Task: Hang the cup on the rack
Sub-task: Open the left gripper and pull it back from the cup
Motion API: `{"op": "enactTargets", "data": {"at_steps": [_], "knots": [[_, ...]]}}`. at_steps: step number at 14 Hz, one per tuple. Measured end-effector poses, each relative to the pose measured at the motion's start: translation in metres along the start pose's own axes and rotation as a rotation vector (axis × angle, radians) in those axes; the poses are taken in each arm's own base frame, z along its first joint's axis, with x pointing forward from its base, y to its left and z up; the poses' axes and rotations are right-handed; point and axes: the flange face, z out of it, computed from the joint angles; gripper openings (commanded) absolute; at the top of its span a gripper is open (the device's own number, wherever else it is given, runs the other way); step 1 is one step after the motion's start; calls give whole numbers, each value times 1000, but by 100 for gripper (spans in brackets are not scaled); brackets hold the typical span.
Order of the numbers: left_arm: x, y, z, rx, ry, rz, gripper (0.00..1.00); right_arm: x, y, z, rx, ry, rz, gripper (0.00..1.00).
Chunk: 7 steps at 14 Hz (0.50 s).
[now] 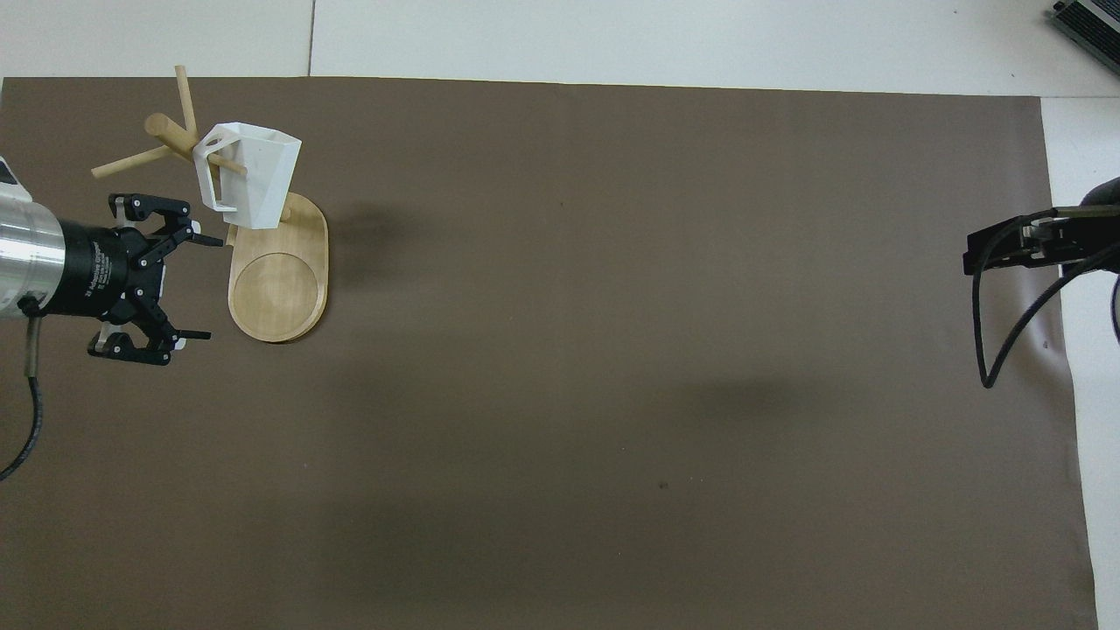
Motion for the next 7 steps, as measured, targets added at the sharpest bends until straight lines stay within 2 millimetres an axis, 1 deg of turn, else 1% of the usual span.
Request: {"op": "enactTargets", "data": {"at_steps": [3,7], "knots": [[-5,-2,-5,63,56,351,100,0,0,0,0,0,0,100],[-10,0,-17,124,113,715,100,0,0,0,0,0,0,100]]}}
